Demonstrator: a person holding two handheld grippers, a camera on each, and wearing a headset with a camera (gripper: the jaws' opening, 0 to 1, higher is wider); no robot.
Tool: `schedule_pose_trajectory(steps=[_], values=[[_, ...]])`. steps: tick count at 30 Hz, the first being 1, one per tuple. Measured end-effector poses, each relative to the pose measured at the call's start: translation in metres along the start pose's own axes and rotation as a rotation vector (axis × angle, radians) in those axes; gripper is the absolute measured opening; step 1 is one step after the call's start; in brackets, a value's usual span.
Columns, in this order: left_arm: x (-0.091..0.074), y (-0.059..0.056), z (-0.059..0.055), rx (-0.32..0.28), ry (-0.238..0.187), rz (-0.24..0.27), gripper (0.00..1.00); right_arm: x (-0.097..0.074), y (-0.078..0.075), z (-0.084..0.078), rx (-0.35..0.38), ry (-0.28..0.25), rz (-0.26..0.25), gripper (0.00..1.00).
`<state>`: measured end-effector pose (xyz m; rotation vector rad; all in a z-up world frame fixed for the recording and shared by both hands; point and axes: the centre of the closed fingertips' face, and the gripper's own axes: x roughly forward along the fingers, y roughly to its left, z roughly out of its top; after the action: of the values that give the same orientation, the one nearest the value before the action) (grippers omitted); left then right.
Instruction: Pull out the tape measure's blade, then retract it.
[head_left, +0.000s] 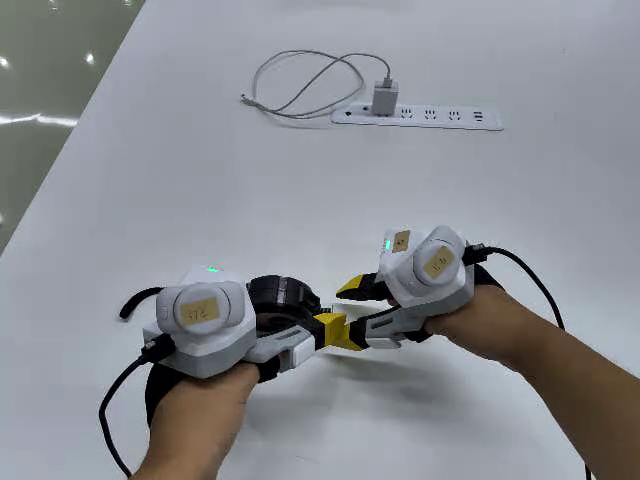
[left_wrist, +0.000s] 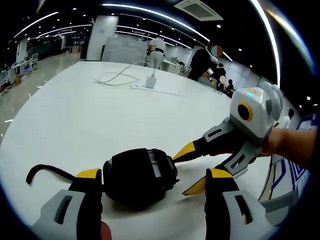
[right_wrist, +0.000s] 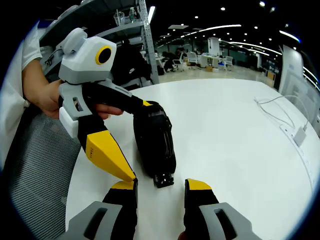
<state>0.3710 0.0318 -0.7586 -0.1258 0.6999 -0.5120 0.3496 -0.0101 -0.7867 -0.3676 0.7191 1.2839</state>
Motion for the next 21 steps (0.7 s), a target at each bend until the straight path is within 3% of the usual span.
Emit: schedule_pose_trajectory(steps=[21], values=[[-0.011, 0.006, 0.007, 0.024, -0.025, 0.000, 0.86, -0.014, 0.000, 0.001, 0.002, -0.008, -0.027, 0.35]])
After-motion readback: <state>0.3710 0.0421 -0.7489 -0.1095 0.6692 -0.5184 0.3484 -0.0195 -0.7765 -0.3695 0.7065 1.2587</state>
